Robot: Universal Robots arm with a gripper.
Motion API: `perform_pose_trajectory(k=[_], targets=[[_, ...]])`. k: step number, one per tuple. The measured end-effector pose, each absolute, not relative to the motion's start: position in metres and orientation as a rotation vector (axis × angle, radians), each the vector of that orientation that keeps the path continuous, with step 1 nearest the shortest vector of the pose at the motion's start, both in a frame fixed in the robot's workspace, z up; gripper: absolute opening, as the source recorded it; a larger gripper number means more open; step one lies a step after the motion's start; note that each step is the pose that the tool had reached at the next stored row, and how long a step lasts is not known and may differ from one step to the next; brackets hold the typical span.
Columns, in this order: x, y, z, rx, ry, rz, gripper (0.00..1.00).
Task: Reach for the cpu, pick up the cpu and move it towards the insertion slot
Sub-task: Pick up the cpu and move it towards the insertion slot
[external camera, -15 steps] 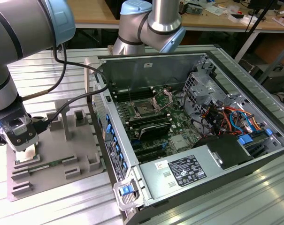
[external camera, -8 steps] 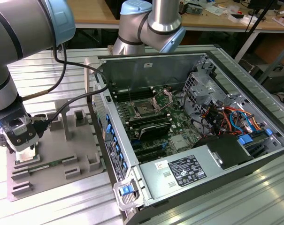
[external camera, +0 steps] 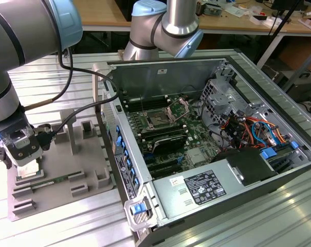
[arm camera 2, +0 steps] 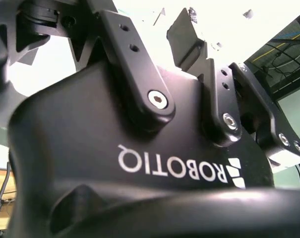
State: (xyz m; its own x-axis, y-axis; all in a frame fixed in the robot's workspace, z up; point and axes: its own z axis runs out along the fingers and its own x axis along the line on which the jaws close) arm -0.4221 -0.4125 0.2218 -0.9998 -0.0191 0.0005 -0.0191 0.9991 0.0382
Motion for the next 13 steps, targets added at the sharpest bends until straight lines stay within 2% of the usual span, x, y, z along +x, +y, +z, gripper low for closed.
perform_pose_trajectory(k=[13], targets=[[-0.4221,-0.4127,0.2185,0.03,-3.14,-0.059,0.6]])
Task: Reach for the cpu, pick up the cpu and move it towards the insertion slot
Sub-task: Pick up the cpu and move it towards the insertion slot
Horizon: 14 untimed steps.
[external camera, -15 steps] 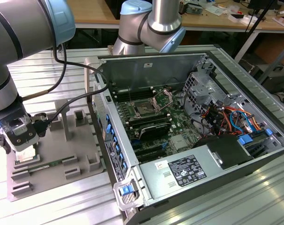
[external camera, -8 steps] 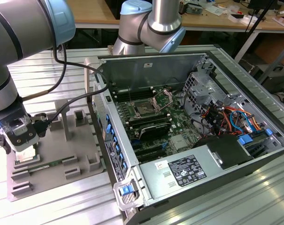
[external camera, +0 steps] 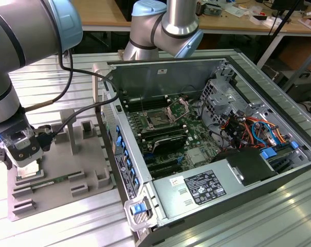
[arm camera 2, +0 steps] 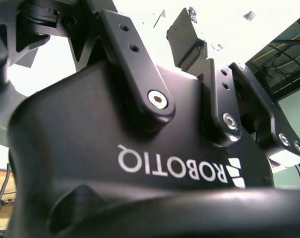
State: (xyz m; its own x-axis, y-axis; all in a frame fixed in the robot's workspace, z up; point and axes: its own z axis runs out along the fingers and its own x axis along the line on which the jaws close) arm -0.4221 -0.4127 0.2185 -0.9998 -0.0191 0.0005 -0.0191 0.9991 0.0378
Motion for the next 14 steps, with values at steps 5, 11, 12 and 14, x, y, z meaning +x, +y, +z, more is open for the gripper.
perform_pose_trajectory(k=[5,11,12,14], targets=[[-0.4221,-0.4127,0.2169,0.03,-3.14,-0.059,0.6],[-0.4221,-0.4127,0.2151,0.03,-3.14,-0.059,0.6],[-0.4221,-0.4127,0.2148,0.03,-3.14,-0.059,0.6],[-0.4221,-0.4127,0.2139,0.03,-3.14,-0.059,0.6]])
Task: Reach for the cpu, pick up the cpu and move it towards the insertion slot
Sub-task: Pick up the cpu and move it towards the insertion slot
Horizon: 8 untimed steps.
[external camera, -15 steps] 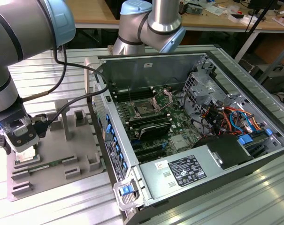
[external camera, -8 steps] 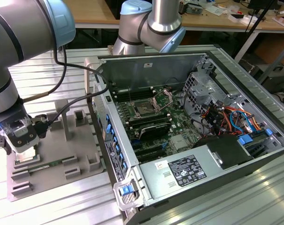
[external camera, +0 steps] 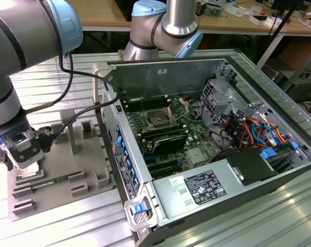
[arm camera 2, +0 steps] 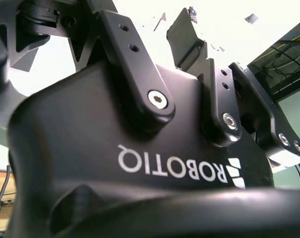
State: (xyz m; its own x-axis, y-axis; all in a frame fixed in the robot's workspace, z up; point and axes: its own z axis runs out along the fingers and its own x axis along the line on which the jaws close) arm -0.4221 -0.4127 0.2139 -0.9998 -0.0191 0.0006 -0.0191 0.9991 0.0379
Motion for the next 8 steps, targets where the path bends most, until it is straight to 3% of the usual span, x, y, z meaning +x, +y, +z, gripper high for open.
perform_pose_trajectory(k=[8], targets=[[-0.4221,-0.4128,0.2112,0.03,-3.14,-0.059,0.6]])
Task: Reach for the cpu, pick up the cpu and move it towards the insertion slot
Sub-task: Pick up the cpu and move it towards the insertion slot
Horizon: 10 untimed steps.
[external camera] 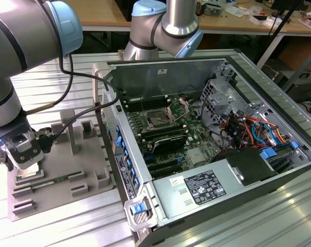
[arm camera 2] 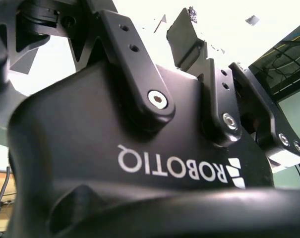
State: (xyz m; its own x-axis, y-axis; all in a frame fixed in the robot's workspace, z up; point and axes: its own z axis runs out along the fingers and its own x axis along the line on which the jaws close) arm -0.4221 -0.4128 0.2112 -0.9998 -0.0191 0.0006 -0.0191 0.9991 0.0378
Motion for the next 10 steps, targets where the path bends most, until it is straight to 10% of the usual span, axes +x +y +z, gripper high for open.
perform_pose_trajectory(k=[10], targets=[[-0.4221,-0.4128,0.208,0.03,-3.14,-0.059,0.6]])
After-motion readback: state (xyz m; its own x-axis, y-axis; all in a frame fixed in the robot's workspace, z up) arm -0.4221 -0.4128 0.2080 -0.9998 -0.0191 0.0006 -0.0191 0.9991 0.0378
